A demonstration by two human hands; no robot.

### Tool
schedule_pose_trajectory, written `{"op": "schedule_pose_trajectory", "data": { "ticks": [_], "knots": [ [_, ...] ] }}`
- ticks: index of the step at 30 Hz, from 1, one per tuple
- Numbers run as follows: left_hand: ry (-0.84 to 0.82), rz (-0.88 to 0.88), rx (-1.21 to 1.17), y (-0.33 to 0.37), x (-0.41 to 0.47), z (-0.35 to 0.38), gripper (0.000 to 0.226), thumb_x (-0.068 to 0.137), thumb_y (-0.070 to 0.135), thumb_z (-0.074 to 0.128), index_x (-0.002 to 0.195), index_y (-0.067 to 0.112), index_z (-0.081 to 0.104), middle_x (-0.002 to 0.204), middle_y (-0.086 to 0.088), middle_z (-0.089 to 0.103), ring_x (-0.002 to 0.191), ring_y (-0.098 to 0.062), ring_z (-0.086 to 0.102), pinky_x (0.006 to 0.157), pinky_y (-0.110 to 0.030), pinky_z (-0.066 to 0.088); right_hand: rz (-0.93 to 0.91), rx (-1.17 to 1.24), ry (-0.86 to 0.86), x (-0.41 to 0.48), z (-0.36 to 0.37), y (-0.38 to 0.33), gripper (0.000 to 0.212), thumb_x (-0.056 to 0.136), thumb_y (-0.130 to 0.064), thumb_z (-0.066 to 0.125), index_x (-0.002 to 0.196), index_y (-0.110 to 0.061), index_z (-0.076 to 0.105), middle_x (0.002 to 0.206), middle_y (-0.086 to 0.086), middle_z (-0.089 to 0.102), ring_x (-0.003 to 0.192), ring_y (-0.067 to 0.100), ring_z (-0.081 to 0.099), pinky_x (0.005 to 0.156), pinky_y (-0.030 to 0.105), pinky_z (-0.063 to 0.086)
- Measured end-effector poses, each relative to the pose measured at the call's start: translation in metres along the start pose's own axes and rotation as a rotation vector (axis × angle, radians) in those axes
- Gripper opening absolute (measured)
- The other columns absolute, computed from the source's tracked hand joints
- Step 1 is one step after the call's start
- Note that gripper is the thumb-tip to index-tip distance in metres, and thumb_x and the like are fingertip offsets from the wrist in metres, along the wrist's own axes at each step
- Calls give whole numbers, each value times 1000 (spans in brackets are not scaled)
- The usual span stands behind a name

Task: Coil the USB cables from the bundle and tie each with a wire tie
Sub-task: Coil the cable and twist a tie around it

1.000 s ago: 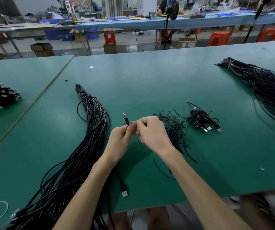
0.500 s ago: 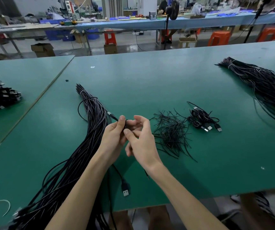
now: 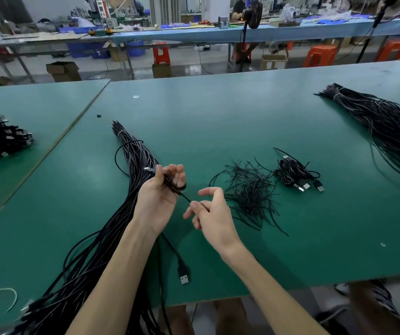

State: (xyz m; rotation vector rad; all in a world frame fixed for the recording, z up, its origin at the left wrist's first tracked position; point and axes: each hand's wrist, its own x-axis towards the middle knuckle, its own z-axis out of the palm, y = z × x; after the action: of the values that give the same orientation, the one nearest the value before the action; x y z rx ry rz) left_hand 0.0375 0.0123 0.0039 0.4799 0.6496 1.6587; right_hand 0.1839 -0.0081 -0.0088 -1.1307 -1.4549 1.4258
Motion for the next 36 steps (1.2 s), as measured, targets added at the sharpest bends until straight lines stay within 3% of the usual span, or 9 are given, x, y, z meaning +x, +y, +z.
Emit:
{"op": "schedule_pose_trajectory", "data": {
  "ticks": [4,7,9,13,17,24,30,33,36],
  "knots": [
    [-71,-115,-230,6,-2,-3,52,114,20,33,75,16,67,78,8,55,59,-1,51,55,-15,44,33,-86,-73,4,-14,0,6,101,-14,63,100,-9,66,71,2,71,53,9,51,52,18,43],
    [-121,-175,-329,9,-3,-5,36,107,8,35,82,21,58,70,13,46,44,-2,32,44,-21,33,191,170,-157,8,-26,-8,17,96,-12,71,105,1,67,73,5,71,51,9,51,42,18,37],
    [-147,-185,-344,11,-4,-5,26,99,5,42,84,22,54,66,14,41,42,-4,23,42,-24,29,272,380,-223,9,-35,-15,22,95,-7,71,112,5,67,84,9,74,58,8,59,44,16,42],
    [-210,-261,-328,10,-5,-5,34,110,18,34,81,20,52,61,12,39,42,-7,23,44,-26,30,295,782,-244,10,-47,-18,23,98,-3,63,116,10,68,110,20,74,92,16,75,63,15,57],
    [-276,-329,-170,6,-9,-1,38,111,33,37,78,21,52,60,11,37,43,-8,22,46,-25,28,238,860,-134,10,-39,-13,22,96,-7,66,111,8,71,103,17,75,87,15,76,62,16,57],
    [-239,-363,92,0,-6,-1,33,107,31,43,77,20,49,62,11,33,42,-5,22,46,-22,20,104,635,89,10,-27,-2,20,102,-16,62,98,0,74,76,7,72,60,11,62,52,19,47],
    [-356,-353,301,-5,-8,-1,36,109,36,44,78,19,53,66,7,37,47,-5,29,52,-21,33,-44,381,202,12,-32,-5,23,104,-14,60,91,-3,75,68,4,66,51,14,55,47,21,38],
    [-387,-351,427,-8,-10,2,37,107,39,48,76,21,59,67,5,45,47,-7,35,54,-19,37,-215,122,184,12,-34,-7,21,103,-13,62,88,-8,76,65,4,63,50,17,52,52,25,42],
    [-419,-314,495,-11,-11,4,37,107,37,48,78,20,63,70,-1,55,53,-13,47,58,-21,44,-334,-127,196,14,-36,-8,21,101,-17,64,86,-15,78,71,-5,69,59,8,59,63,24,47]
  ]
}}
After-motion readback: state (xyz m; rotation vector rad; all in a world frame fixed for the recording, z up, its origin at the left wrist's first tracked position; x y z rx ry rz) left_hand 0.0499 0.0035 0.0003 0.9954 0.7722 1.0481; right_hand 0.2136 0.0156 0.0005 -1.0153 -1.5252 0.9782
